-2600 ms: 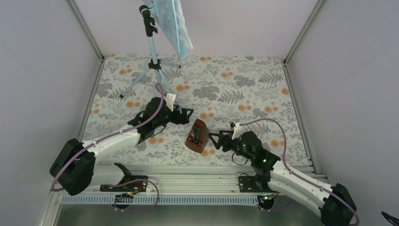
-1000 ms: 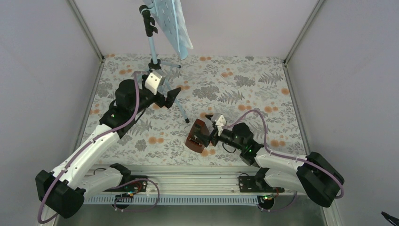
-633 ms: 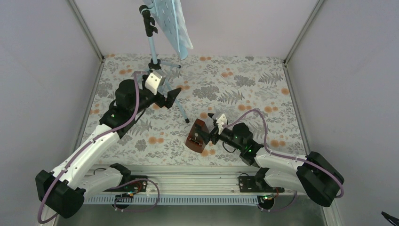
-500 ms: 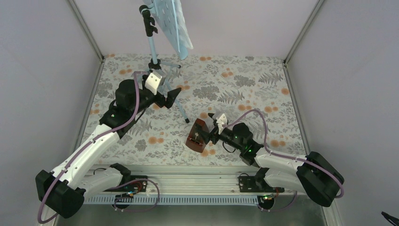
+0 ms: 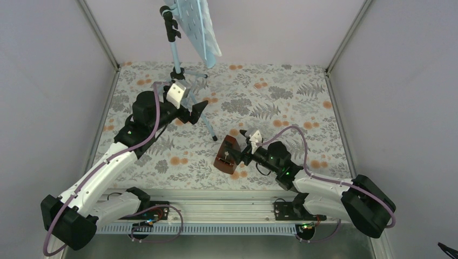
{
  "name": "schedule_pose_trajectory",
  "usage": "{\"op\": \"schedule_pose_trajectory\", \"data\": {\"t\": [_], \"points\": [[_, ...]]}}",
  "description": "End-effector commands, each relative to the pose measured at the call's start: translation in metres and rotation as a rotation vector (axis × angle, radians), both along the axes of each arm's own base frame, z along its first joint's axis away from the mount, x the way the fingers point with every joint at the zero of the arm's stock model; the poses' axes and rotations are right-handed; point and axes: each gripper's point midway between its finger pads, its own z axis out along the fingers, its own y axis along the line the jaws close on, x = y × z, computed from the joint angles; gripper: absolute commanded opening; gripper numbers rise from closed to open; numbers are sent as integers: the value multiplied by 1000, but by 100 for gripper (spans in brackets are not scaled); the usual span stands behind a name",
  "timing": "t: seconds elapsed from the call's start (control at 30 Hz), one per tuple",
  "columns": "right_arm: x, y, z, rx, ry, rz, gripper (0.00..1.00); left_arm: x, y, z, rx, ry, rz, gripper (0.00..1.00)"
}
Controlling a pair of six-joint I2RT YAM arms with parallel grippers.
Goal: Pack up the instrument practice props
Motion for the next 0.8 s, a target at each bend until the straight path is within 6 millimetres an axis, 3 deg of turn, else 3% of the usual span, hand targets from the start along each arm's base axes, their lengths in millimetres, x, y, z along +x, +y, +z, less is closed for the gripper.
{"op": "schedule_pose_trajectory", "data": {"t": [0.0, 0.23, 0.5, 0.77], "points": [[6, -8, 4, 20, -17, -55, 92, -2, 0, 8, -13, -20, -8, 100], [6, -11, 4, 28, -18, -64, 87, -2, 0, 8, -11, -19, -7, 100], [4, -14, 2, 33, -13, -73, 88, -3, 0, 9, -12, -21, -11, 100], [5, -16, 3, 39, -11, -83, 79, -3, 0, 9, -13, -21, -9, 100]]}}
